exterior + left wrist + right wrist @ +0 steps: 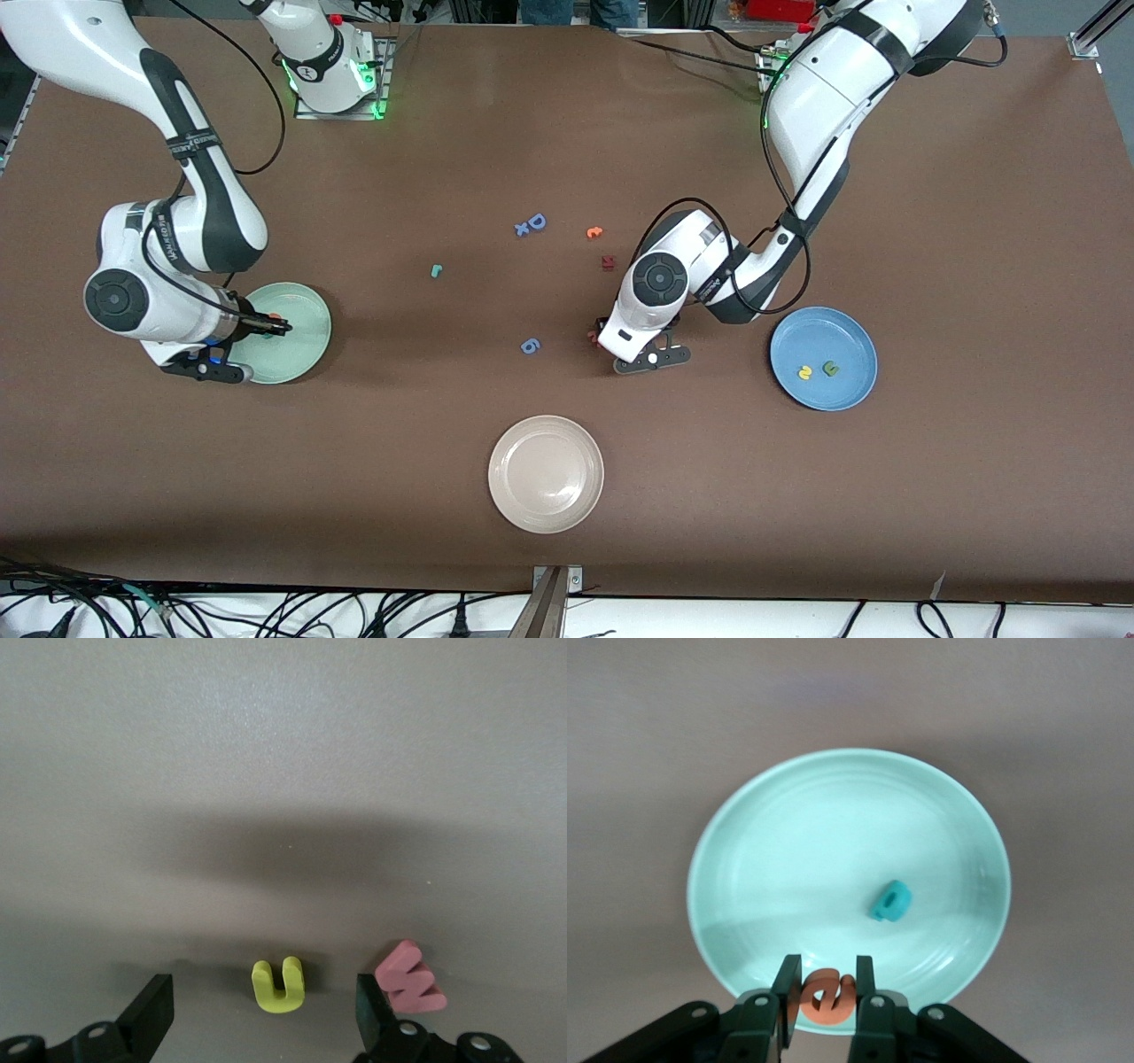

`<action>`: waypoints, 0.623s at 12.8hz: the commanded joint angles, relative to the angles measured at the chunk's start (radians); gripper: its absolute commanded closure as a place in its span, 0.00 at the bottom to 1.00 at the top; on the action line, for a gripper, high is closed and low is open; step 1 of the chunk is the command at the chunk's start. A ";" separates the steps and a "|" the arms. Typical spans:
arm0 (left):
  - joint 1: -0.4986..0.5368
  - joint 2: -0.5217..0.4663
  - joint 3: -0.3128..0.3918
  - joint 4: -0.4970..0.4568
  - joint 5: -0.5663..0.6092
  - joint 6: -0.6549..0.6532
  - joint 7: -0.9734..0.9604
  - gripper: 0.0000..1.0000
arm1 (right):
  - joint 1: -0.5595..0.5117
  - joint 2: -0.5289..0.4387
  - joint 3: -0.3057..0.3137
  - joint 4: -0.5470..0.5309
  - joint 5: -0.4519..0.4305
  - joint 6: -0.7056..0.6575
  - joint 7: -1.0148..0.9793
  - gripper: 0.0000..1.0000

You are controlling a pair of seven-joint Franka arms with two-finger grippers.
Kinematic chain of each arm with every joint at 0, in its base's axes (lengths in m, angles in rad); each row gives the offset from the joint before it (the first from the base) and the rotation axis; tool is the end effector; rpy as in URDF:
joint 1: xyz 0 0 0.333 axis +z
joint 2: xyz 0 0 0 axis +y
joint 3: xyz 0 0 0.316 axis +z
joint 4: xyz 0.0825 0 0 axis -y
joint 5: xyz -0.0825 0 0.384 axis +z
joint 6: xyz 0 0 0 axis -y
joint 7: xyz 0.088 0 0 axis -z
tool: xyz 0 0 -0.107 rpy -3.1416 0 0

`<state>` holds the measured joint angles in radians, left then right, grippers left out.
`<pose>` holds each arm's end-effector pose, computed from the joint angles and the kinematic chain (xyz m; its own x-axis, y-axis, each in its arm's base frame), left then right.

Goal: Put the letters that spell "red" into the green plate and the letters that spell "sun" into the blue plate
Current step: 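Grasp the yellow u with the left gripper while the right gripper drops the e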

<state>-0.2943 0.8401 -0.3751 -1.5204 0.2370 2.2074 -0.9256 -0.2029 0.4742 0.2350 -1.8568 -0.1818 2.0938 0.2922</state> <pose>0.5749 -0.3954 0.1781 0.9698 0.2050 -0.1321 0.2057 -0.9786 -0.0083 0.6147 0.0039 0.2540 0.9646 -0.1696 -0.2021 -0.1544 -0.9840 0.0891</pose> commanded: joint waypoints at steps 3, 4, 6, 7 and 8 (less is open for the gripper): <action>-0.006 0.016 0.005 -0.001 0.028 0.015 -0.021 0.47 | -0.023 -0.029 0.018 -0.047 0.002 0.032 0.022 0.27; -0.006 0.016 0.005 -0.003 0.027 0.015 -0.021 0.48 | -0.021 -0.031 0.018 -0.047 0.002 0.032 0.051 0.17; -0.006 0.013 0.005 -0.006 0.016 0.014 -0.021 0.53 | -0.013 -0.036 0.020 -0.045 0.002 0.032 0.084 0.14; -0.006 0.013 0.005 -0.006 0.016 0.014 -0.021 0.62 | -0.009 -0.036 0.020 -0.045 0.004 0.034 0.100 0.14; -0.006 0.013 0.005 -0.006 0.015 0.014 -0.022 0.77 | 0.014 -0.036 0.020 -0.045 0.004 0.035 0.135 0.14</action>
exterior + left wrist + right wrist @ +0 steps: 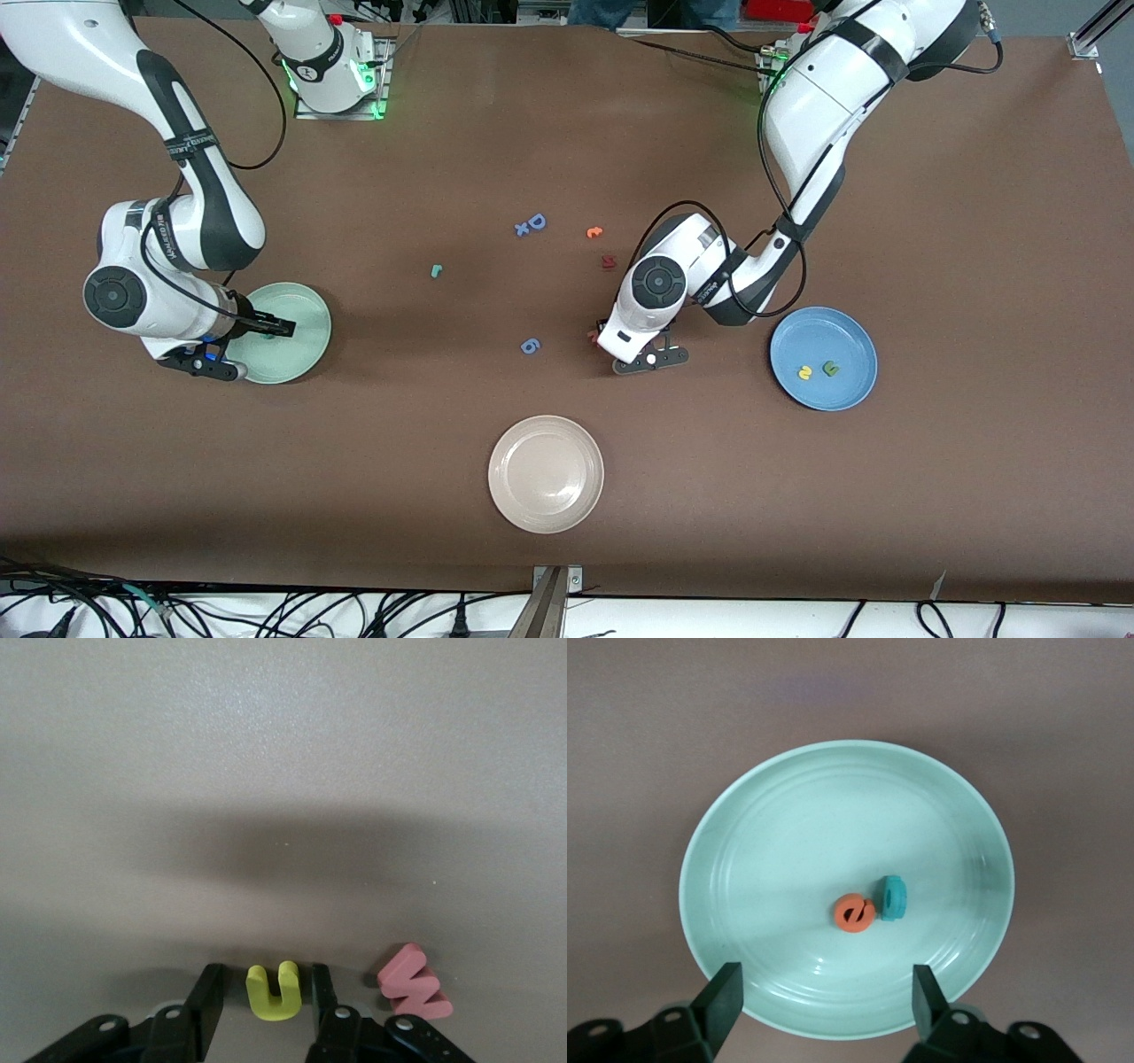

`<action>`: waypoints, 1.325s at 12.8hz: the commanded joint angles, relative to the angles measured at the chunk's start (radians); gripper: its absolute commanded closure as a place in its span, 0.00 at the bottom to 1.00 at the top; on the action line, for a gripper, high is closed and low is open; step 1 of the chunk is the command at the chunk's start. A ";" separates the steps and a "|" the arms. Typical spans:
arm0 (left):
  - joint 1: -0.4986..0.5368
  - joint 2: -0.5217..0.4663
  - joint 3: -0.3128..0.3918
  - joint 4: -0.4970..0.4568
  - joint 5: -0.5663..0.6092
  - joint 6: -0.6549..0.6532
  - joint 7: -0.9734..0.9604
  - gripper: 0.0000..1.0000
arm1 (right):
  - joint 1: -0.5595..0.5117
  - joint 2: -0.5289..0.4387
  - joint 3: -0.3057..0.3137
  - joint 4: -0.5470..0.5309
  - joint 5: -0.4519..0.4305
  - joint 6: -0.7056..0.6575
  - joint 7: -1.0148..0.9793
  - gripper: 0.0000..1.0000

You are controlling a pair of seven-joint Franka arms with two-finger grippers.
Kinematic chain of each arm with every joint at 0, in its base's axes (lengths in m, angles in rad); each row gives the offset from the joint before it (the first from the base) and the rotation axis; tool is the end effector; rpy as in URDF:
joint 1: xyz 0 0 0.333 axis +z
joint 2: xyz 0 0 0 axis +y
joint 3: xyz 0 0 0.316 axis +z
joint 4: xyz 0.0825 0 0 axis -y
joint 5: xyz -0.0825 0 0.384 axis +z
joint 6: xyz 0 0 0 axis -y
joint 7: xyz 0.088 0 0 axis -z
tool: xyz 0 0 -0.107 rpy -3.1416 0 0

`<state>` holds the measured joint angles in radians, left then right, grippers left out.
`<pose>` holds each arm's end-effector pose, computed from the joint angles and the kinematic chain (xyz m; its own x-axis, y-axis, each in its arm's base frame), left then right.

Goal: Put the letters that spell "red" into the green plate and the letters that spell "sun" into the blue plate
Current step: 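Grasp the yellow u with the left gripper while the right gripper drops the e, then drop the u on the blue plate while the right gripper reaches the teal l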

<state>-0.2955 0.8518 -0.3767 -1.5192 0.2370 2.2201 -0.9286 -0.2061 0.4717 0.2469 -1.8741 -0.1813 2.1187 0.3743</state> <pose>0.5737 -0.3973 0.1721 0.9692 0.2064 -0.1344 0.2080 -0.9781 -0.0024 0.6123 0.0100 0.2509 0.9531 -0.2391 -0.1857 -0.2248 -0.9698 0.0948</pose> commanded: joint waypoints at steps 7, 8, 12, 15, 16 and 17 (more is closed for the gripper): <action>0.024 -0.051 0.007 0.042 0.025 -0.149 -0.026 1.00 | 0.191 -0.027 0.009 -0.059 0.124 0.133 0.340 0.14; 0.032 -0.065 0.012 0.059 0.025 -0.204 0.028 1.00 | 0.209 -0.027 0.011 -0.085 0.125 0.174 0.378 0.14; 0.194 -0.141 0.012 0.053 0.024 -0.336 0.395 1.00 | 0.269 -0.033 0.043 -0.171 0.121 0.287 0.509 0.14; 0.301 -0.158 0.012 -0.018 0.060 -0.364 0.516 1.00 | 0.289 -0.044 0.098 -0.213 0.118 0.325 0.601 0.14; 0.321 -0.174 0.009 -0.051 0.102 -0.364 0.516 1.00 | 0.290 -0.060 0.109 -0.250 0.118 0.358 0.613 0.14; 0.338 -0.177 0.008 -0.070 0.140 -0.361 0.517 1.00 | 0.290 -0.083 0.117 -0.288 0.120 0.383 0.617 0.14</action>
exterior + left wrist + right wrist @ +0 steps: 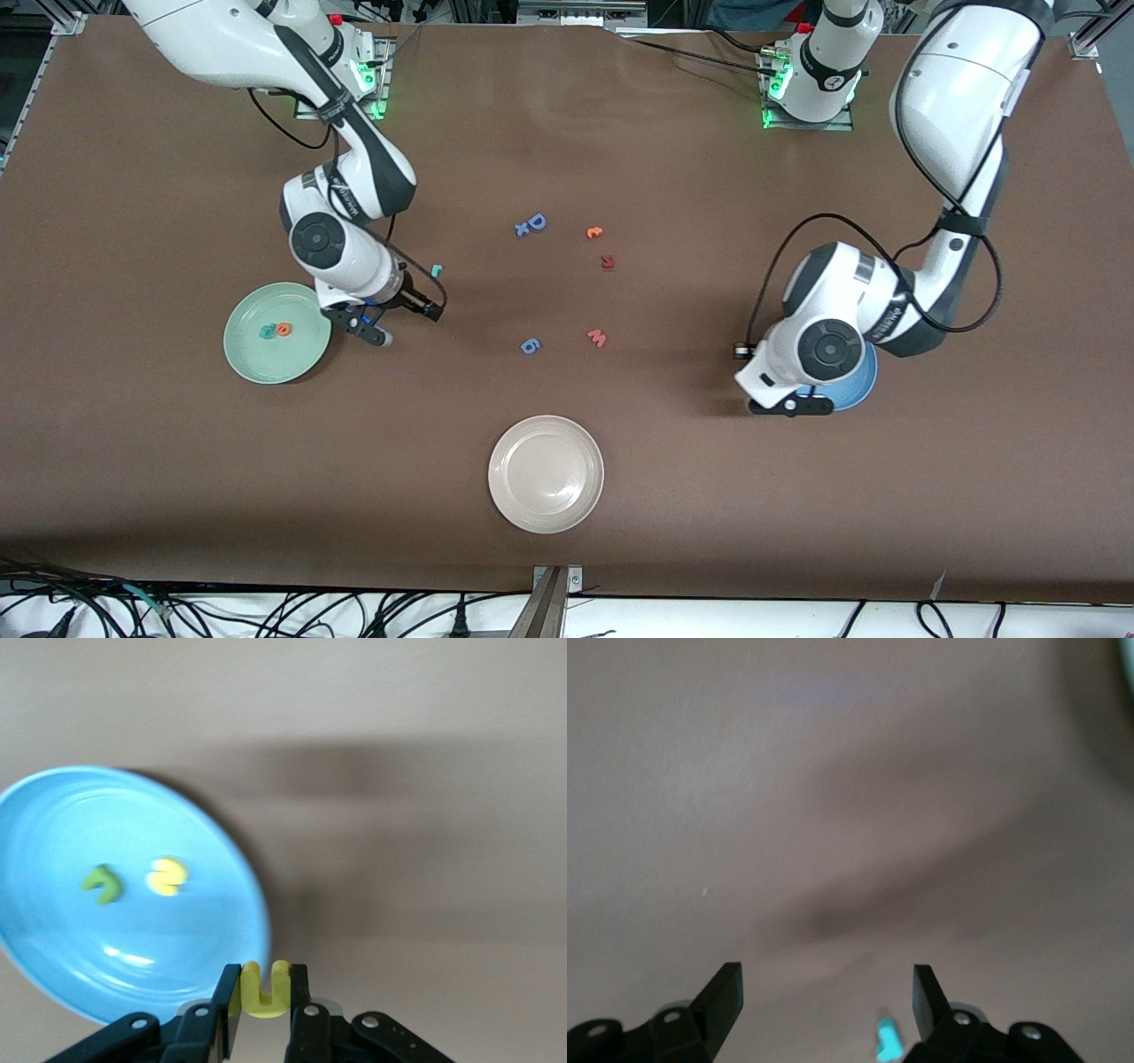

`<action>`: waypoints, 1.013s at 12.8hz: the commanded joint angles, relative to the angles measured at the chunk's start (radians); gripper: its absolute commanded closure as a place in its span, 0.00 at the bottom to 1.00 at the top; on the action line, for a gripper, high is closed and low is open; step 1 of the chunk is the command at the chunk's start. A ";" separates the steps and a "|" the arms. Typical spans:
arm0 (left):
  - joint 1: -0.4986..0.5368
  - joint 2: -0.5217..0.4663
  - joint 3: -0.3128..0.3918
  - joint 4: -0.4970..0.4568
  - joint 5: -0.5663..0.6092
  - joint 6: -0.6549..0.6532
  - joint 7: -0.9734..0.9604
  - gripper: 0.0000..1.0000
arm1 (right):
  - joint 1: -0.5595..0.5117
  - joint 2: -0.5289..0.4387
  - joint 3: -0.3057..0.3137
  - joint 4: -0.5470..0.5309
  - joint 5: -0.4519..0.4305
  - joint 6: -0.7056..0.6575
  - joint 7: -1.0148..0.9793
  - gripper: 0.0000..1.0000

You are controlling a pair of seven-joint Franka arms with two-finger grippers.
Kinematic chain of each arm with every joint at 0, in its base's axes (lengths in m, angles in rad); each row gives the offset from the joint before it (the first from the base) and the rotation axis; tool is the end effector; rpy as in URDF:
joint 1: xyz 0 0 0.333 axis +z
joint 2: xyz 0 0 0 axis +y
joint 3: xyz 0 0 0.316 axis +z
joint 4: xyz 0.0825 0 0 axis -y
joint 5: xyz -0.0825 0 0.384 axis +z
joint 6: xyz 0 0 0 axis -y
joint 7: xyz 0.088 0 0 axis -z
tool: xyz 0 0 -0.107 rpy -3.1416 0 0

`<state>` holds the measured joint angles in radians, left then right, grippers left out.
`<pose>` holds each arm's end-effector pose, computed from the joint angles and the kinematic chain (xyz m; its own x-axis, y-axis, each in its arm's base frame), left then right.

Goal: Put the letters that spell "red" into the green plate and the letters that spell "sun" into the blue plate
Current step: 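Drop the u on the blue plate while the right gripper reaches the teal l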

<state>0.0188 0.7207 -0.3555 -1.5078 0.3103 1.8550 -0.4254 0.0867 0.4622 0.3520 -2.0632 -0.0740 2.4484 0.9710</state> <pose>0.6523 -0.1671 0.2362 0.9600 0.0177 -0.2796 -0.0257 -0.9882 -0.1510 0.5322 0.2475 0.2158 0.8702 -0.4789 -0.1154 -0.4846 -0.8744 -0.0255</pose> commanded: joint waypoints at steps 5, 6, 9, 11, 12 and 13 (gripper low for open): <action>0.113 -0.034 -0.014 -0.140 0.115 0.058 0.083 0.94 | 0.015 -0.131 0.036 -0.216 0.000 0.066 0.037 0.14; 0.118 -0.032 -0.014 -0.147 0.118 0.076 0.086 0.92 | 0.015 -0.129 0.036 -0.224 0.000 0.076 0.037 0.14; 0.135 -0.023 -0.014 -0.150 0.110 0.082 0.093 0.00 | 0.013 -0.122 0.036 -0.244 -0.004 0.123 0.035 0.15; 0.132 -0.024 -0.016 -0.149 0.105 0.079 0.093 0.00 | 0.008 -0.097 0.036 -0.244 -0.029 0.155 0.035 0.16; 0.133 -0.029 -0.016 -0.147 0.105 0.076 0.094 0.00 | 0.008 -0.088 0.035 -0.244 -0.030 0.165 0.035 0.16; 0.130 -0.036 -0.019 -0.138 0.102 0.069 0.097 0.00 | 0.010 -0.080 0.035 -0.244 -0.030 0.169 0.035 0.17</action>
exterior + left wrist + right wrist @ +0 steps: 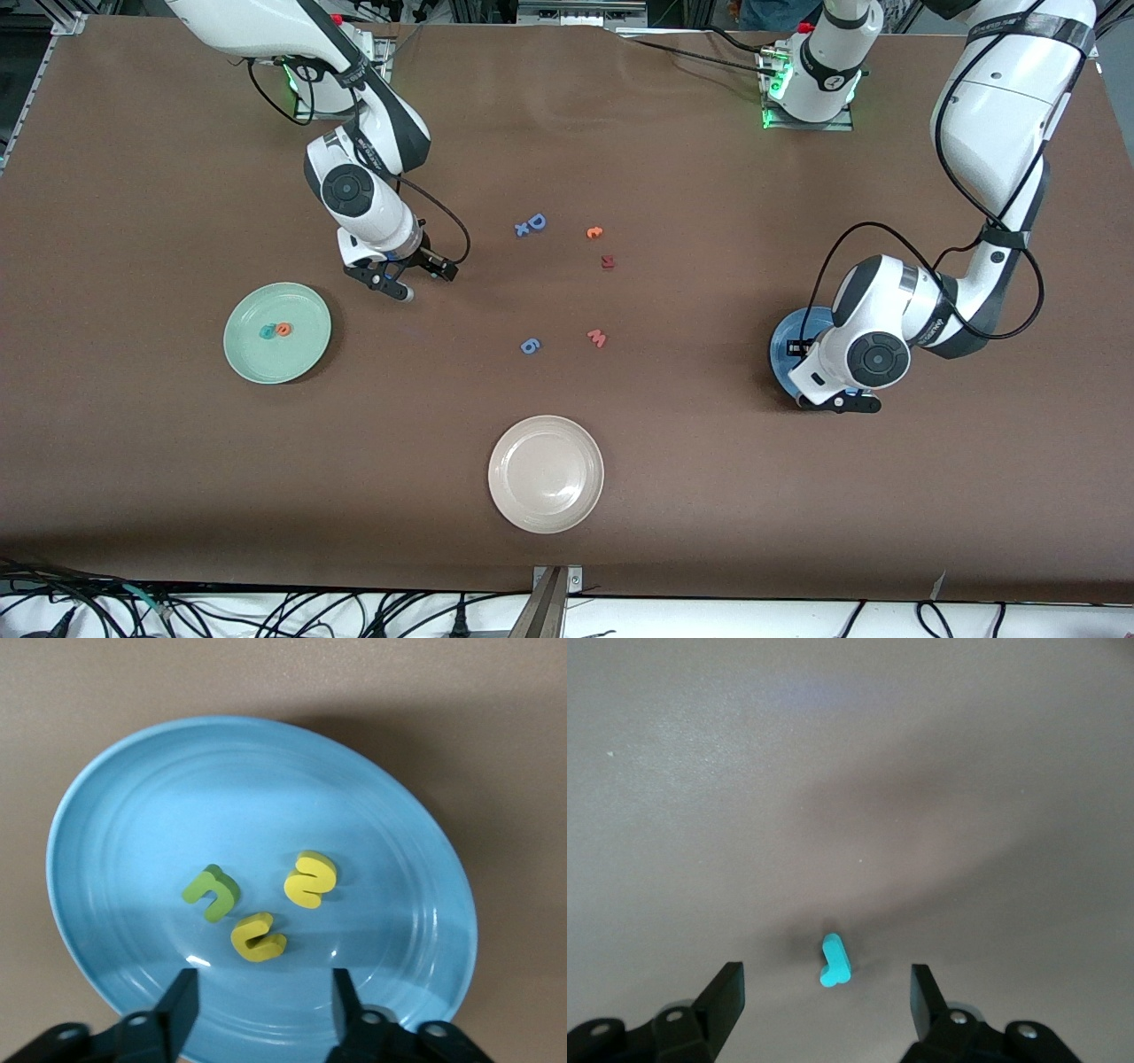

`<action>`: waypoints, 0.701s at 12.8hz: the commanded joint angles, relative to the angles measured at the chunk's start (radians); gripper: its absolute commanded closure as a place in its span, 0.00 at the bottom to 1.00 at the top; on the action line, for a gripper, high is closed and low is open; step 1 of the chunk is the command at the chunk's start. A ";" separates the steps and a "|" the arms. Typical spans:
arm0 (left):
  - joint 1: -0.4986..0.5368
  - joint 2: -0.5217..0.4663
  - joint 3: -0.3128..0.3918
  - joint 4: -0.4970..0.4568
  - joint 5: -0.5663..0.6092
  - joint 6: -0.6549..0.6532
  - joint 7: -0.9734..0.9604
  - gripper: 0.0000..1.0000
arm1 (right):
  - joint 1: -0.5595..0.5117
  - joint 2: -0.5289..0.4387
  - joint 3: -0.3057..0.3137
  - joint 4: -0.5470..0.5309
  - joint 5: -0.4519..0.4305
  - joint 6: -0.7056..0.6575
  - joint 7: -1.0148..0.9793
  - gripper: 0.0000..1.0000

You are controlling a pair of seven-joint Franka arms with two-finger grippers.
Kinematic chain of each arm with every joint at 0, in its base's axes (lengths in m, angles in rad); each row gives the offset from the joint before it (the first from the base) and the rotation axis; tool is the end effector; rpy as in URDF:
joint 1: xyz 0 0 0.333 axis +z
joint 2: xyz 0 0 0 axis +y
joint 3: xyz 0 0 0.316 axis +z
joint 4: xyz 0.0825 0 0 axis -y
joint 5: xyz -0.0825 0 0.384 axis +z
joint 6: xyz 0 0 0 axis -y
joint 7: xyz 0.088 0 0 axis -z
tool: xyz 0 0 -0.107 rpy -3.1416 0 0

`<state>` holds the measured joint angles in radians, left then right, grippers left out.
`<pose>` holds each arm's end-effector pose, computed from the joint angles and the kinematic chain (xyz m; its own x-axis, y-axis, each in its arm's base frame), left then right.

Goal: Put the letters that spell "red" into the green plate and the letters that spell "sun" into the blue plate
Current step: 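Drop the u on the blue plate while the right gripper reaches the teal l, then grasp the teal l with the right gripper while the left gripper withdraws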

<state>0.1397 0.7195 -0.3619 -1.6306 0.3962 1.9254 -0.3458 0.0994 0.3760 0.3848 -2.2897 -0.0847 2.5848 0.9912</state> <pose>0.6393 -0.0943 0.1940 0.9482 -0.0145 -0.3175 -0.0748 -0.9811 -0.1784 0.4610 0.2515 0.1940 0.8936 -0.4359 -0.1068 -0.4398 -0.8980 -0.0141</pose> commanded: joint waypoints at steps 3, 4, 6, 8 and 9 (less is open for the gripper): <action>0.020 -0.133 -0.086 -0.003 -0.005 -0.049 0.015 0.00 | 0.000 0.020 0.002 -0.016 -0.035 0.040 0.015 0.20; 0.018 -0.164 -0.097 0.015 -0.054 -0.078 0.014 0.00 | 0.000 0.024 0.002 -0.016 -0.035 0.040 0.015 0.21; 0.018 -0.192 -0.115 0.081 -0.155 -0.164 0.016 0.00 | 0.000 0.034 0.002 -0.016 -0.039 0.052 0.015 0.26; 0.020 -0.207 -0.149 0.179 -0.168 -0.303 0.018 0.00 | 0.000 0.043 0.002 -0.014 -0.041 0.052 0.015 0.36; 0.020 -0.210 -0.164 0.231 -0.168 -0.363 0.018 0.00 | 0.000 0.043 0.002 -0.014 -0.041 0.052 0.015 0.45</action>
<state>0.1487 0.5128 -0.4963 -1.4887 0.2533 1.6664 -0.3460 0.1000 0.4147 0.3846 -2.2953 -0.1058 2.6147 0.9912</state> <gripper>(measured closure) 0.000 0.286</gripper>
